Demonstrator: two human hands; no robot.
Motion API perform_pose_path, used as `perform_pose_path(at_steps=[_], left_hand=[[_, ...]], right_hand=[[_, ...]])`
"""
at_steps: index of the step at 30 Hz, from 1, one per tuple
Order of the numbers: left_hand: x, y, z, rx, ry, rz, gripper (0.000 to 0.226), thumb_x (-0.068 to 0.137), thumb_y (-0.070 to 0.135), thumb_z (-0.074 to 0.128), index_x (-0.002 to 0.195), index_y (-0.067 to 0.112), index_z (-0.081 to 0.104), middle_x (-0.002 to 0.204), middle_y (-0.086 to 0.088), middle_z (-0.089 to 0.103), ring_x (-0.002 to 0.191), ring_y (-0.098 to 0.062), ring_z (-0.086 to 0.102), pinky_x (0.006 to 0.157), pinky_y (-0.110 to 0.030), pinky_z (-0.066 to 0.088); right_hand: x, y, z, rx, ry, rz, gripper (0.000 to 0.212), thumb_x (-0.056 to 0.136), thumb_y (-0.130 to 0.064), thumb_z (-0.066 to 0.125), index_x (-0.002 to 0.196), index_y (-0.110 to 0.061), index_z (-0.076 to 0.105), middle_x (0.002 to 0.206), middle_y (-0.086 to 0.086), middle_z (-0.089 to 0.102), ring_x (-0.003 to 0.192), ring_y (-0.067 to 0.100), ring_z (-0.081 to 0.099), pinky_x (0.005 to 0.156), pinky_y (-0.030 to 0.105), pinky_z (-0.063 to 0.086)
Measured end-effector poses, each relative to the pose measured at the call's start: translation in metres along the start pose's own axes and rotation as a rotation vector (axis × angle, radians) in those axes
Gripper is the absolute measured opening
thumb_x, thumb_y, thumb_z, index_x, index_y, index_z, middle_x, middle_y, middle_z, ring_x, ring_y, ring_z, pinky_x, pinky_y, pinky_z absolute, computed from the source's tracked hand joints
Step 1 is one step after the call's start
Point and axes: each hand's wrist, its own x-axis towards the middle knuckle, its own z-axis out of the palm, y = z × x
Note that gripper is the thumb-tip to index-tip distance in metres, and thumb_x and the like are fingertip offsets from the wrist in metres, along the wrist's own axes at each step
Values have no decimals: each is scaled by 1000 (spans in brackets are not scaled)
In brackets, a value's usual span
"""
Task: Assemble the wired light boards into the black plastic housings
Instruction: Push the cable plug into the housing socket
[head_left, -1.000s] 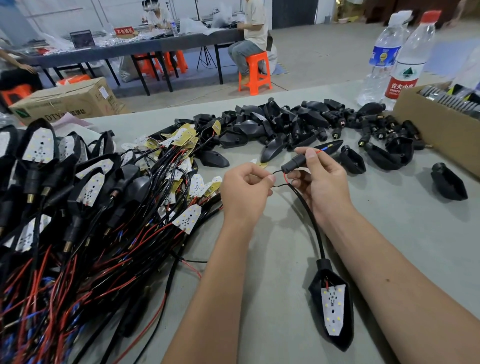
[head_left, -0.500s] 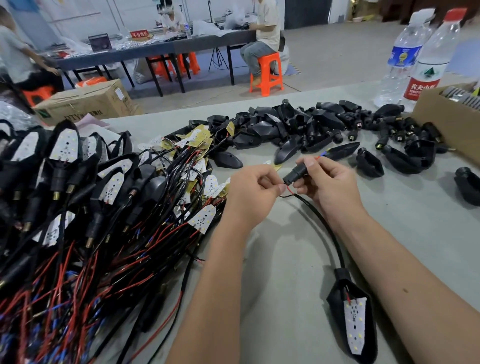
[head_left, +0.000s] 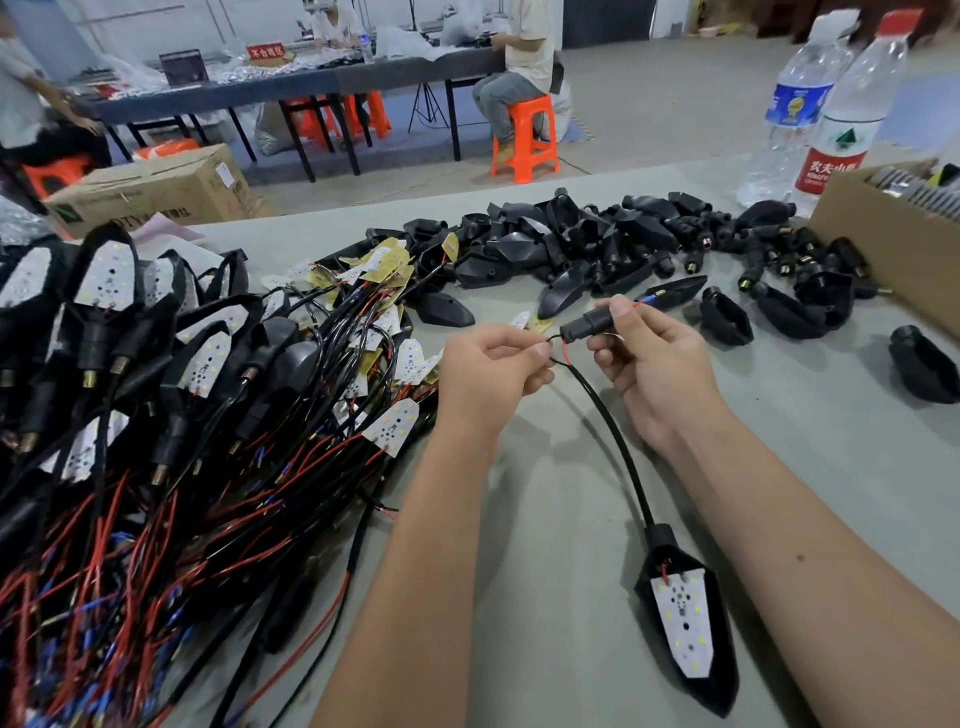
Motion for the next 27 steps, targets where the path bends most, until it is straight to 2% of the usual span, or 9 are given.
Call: perform_pose_path(at_steps=[5,7,10,12,14,17,20,22,27], left_hand=[[0,4,4,423,37,212,14,84,1,75,77,14,77,66,-7,72,60,-20,68,64,-32,57],[-2,3,7,505,79,254,13,83,1,74,78,12,77,63,-2,70,64,-21,70,66,-34,58],[-5,2,10,172,107,83,8,90,2,71,86,7,75,72,-7,75,63,-18,71,68,-30,59],[-7,2,13,4,60,-8,7,96,12,69,89,10,73,75,-4,73,65,-14,65,72,-28,56],[-7,2,18,-19,13,0,10,97,16,69,88,16,72,78,-6,72,69,-15,63,73,-30,55],[-8,2,23,-28,-13,1,11,97,9,68,87,11,70,79,-7,74,67,-15,67,71,-28,58],[-12,5,22,-76,-141,-156,11,97,10,68,86,8,69,78,-7,76,66,-15,68,67,-23,58],[-12,7,20,-120,-220,-252,10,97,12,68,87,9,66,80,-8,76,67,-16,70,68,-22,57],[-17,12,26,-157,-371,-378,8,96,9,68,91,8,62,82,-10,75,73,-22,73,66,-22,58]], right_hand=[[0,1,-1,-54,-17,-4,16,98,-15,69,84,-8,75,69,3,67,60,10,59,59,18,51],[0,2,-1,-81,-22,-20,14,96,-15,71,84,-8,74,70,4,67,61,12,60,58,18,50],[-1,2,-1,-45,2,-30,11,96,-13,71,87,-7,74,75,4,70,63,11,61,60,19,51],[0,2,-1,-7,21,-18,13,97,-13,69,87,-8,76,78,4,71,63,10,62,60,19,51],[0,2,-2,-7,1,0,18,99,-16,67,86,-10,78,78,4,72,63,10,62,59,19,52],[0,0,-3,-54,-36,9,26,102,-24,64,85,-13,81,80,5,72,60,11,58,55,19,49],[3,-3,-6,-75,17,-8,27,102,-24,64,85,-13,82,80,4,71,57,10,52,50,19,42],[6,-6,-10,-68,58,-33,26,102,-22,65,85,-10,80,71,1,65,56,9,50,48,19,39],[12,-11,-19,-65,160,-68,26,103,-20,63,86,-5,76,65,-1,60,53,5,49,46,16,39]])
